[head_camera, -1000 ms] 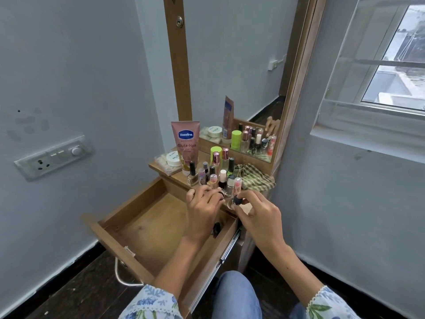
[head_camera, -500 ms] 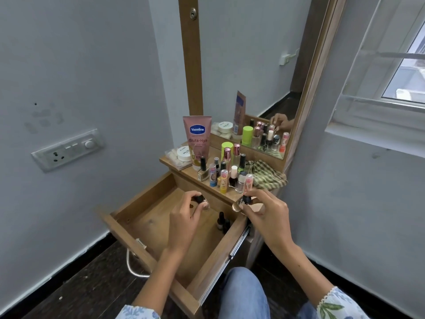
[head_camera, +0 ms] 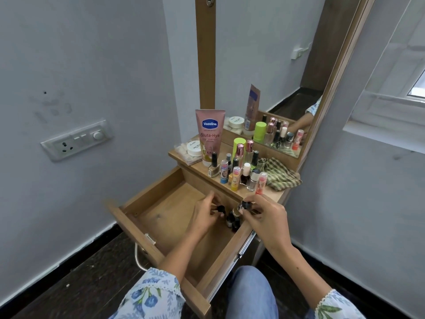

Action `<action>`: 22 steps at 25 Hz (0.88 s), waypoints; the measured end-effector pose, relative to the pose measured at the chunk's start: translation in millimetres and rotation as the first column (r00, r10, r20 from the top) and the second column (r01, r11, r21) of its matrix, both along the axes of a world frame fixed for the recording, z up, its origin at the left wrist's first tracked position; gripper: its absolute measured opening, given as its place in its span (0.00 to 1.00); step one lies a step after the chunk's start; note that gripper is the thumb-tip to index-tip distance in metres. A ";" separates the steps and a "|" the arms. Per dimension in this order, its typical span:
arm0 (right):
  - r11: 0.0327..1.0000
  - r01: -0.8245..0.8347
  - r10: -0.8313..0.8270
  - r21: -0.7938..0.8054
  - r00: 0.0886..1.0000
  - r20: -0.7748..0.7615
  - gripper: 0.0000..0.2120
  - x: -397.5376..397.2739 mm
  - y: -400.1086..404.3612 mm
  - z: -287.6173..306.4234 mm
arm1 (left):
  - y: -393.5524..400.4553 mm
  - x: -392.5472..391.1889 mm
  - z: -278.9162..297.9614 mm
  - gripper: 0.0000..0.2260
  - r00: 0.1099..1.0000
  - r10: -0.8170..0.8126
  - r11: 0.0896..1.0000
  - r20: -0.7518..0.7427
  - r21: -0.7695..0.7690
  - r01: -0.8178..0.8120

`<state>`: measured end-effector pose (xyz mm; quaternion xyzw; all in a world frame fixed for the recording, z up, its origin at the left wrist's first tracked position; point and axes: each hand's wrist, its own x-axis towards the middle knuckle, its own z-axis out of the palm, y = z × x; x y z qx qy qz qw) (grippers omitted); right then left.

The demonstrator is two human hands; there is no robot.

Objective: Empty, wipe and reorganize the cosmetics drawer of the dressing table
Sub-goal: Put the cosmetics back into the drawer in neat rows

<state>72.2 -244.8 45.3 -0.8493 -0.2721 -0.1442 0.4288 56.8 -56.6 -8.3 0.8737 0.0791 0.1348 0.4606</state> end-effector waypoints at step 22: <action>0.988 -0.157 0.157 -0.012 0.988 0.010 0.12 7.4 19.0 8.9 | -14.6 -32.4 40.9 0.17 0.965 -0.016 0.999 0.263 0.040 0.006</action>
